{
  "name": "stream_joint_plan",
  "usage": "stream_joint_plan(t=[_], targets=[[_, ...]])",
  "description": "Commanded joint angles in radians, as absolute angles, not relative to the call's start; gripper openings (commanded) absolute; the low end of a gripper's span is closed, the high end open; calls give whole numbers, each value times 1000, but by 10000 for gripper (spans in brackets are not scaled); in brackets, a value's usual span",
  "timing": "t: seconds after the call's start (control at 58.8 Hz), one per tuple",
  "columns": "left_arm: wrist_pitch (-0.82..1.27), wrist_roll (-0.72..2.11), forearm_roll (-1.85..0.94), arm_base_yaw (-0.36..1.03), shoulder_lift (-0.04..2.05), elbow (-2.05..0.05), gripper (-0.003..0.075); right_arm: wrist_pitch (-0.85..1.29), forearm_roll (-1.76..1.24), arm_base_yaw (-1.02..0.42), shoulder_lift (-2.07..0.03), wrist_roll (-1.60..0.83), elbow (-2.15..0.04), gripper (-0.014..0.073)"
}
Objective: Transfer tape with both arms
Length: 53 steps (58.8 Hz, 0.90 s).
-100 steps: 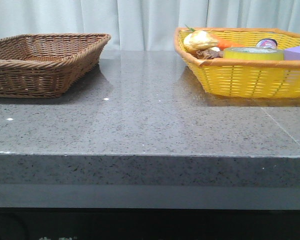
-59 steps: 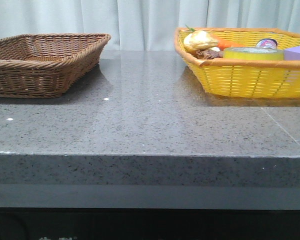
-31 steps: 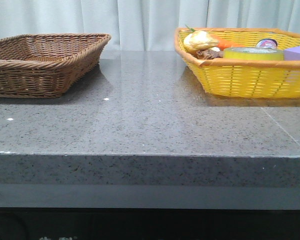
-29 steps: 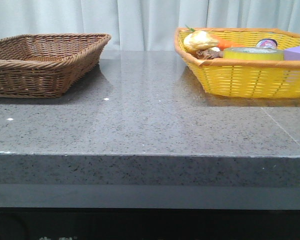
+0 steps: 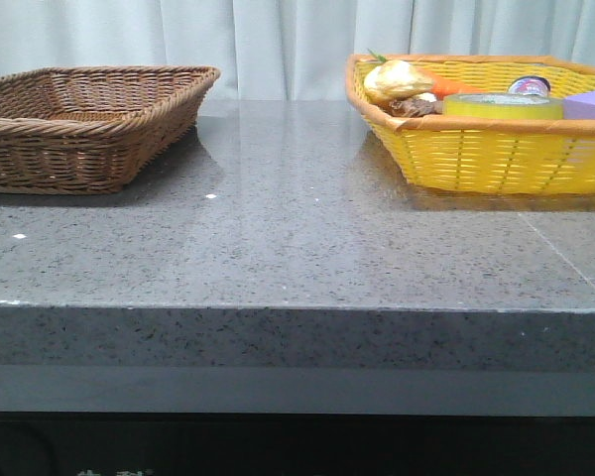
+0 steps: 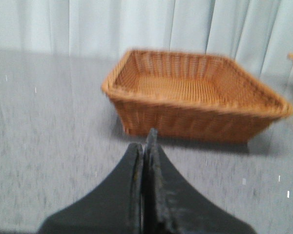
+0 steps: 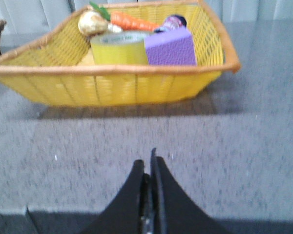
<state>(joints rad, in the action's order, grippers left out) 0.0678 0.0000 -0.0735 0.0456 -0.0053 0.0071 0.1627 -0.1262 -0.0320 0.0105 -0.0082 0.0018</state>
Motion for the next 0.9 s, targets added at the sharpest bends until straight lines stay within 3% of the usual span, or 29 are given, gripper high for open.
stream_joint_plan(t=[0.0, 0.187, 0.408, 0.578, 0.8, 0.885], targets=[[-79, -10, -73, 42, -22, -58, -20, 57, -114, -33, 37, -12, -96, -120], [53, -10, -71, 42, 60, -284, -20, 147, -114, -33, -11, -12, -280, -117], [237, -10, -69, 42, 343, -510, -20, 279, -114, -33, -210, -12, -474, -110], [226, -10, -69, 42, 496, -586, -20, 342, -114, -33, -371, -12, -580, -110], [218, -10, -69, 42, 528, -593, -19, 313, -114, -33, -445, -12, -611, -106], [210, -10, -69, 42, 528, -593, 3, 304, -114, -33, -445, -12, -611, -47]])
